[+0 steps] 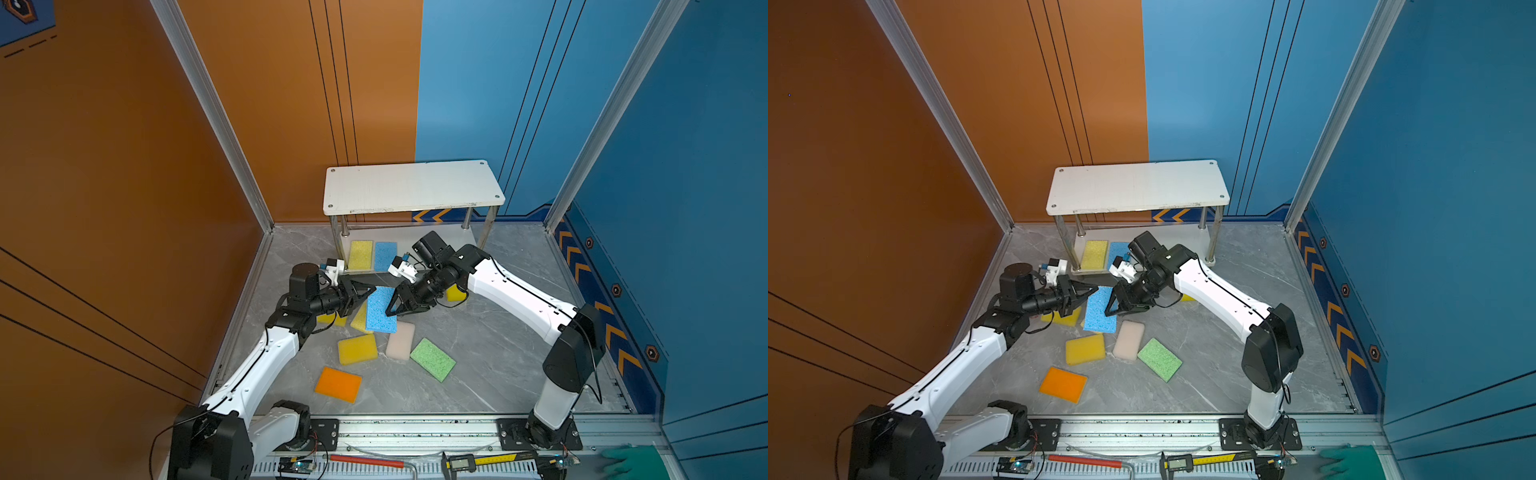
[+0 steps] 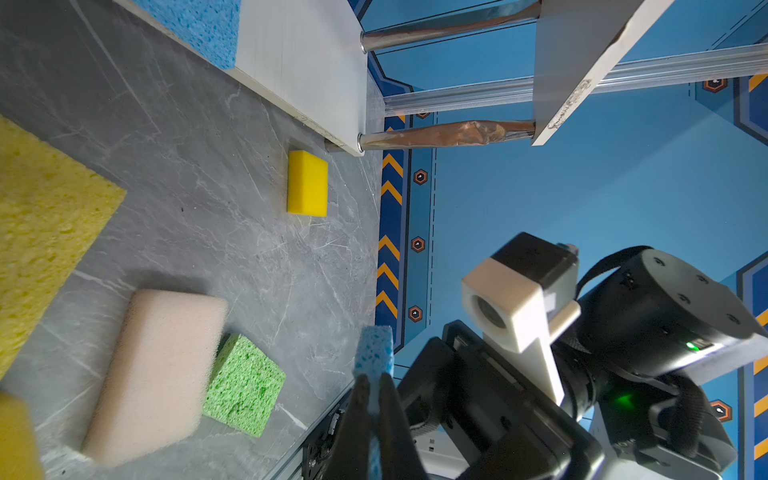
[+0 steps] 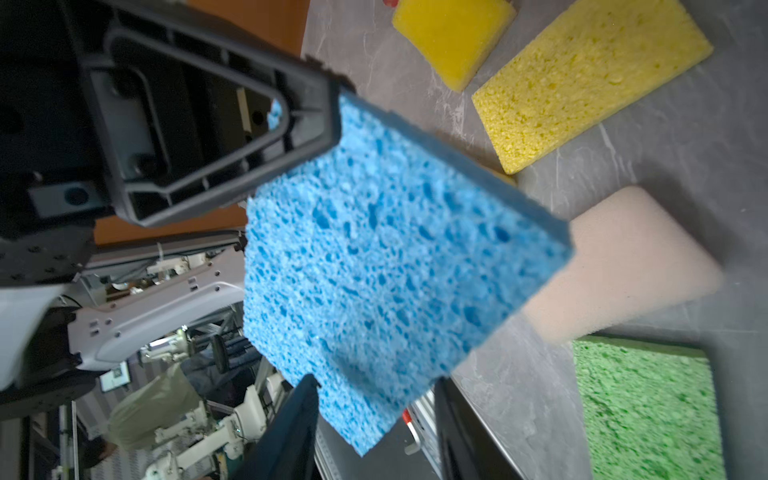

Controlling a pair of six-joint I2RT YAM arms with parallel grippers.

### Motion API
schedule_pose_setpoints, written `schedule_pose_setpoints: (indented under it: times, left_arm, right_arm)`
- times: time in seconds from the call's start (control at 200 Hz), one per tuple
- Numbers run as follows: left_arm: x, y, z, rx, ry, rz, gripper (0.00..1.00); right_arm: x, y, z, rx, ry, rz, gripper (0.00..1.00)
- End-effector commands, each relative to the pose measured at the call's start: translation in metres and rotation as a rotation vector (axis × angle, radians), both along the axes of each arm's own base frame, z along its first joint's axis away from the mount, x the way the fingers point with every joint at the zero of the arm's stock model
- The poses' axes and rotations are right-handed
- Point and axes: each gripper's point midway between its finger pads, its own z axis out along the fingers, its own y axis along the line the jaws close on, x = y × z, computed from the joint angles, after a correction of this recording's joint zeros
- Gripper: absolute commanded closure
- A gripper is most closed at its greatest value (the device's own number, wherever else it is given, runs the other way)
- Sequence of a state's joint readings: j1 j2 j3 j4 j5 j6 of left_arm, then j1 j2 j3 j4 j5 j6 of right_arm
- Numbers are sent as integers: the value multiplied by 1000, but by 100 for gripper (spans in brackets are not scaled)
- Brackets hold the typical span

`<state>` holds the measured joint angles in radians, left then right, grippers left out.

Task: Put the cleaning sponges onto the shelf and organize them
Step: 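Grasp the blue sponge's edge with the left gripper while the right gripper holds it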

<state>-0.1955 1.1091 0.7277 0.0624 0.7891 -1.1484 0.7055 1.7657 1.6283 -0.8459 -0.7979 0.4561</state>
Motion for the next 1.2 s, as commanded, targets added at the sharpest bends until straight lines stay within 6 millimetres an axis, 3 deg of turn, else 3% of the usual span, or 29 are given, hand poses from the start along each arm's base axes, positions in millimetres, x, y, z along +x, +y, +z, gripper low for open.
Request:
schedule_pose_setpoints:
  times: [0.0, 0.115, 0.29, 0.46, 0.626, 0.756, 1.086, 1.191]
  left_arm:
    - [12, 8, 29, -48, -103, 67, 95]
    - [21, 14, 42, -112, -144, 131, 94]
    - [29, 21, 61, -178, -195, 189, 94]
    - [30, 29, 66, -185, -224, 234, 94]
    - [31, 39, 65, -200, -221, 262, 94]
    - [31, 39, 66, -204, -220, 263, 94]
    - [30, 42, 66, -203, -224, 283, 94]
    - [31, 42, 66, -204, -223, 280, 94]
  right_arm:
    - [24, -5, 30, 171, 28, -153, 37]
    - [33, 0, 45, 333, 57, -222, 30]
    - [33, 8, 61, 468, 82, -246, 30]
    - [27, 15, 71, 545, 115, -236, 33]
    - [22, 14, 71, 544, 117, -230, 42]
    - [20, 16, 72, 543, 120, -225, 56]
    - [8, 26, 70, 544, 143, -190, 56]
    - [10, 26, 70, 541, 135, -204, 71]
